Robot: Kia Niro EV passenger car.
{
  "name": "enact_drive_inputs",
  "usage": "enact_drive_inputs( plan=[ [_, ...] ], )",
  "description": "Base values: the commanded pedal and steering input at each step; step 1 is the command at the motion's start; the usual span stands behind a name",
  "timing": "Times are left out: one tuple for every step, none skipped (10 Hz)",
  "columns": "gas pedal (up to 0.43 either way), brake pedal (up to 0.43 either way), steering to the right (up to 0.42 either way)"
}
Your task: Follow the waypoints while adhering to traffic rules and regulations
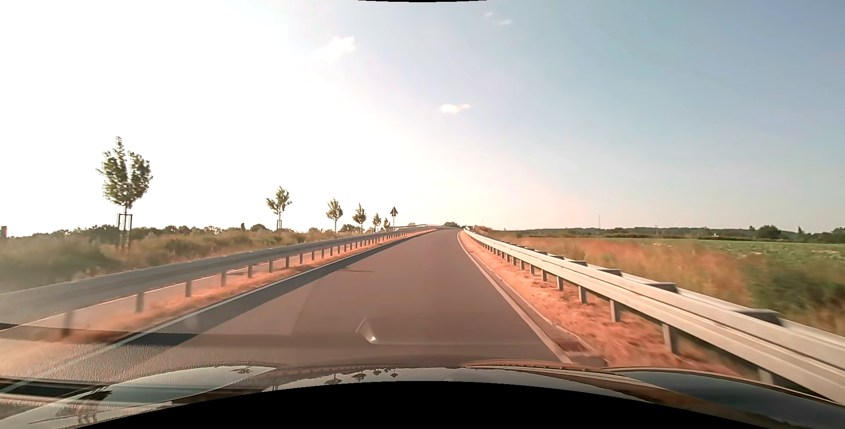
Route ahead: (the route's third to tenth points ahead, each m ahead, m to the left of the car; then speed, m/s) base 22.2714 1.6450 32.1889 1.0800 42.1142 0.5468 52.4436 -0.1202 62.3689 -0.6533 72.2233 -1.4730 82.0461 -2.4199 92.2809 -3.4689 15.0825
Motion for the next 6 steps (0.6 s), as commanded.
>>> enact_drive_inputs(
  plan=[
    [0.669, 0.000, 0.004],
    [0.669, 0.000, 0.004],
    [0.681, 0.000, 0.004],
    [0.732, 0.000, 0.004],
    [0.772, 0.000, 0.004],
    [0.811, 0.000, 0.004]
  ],
)
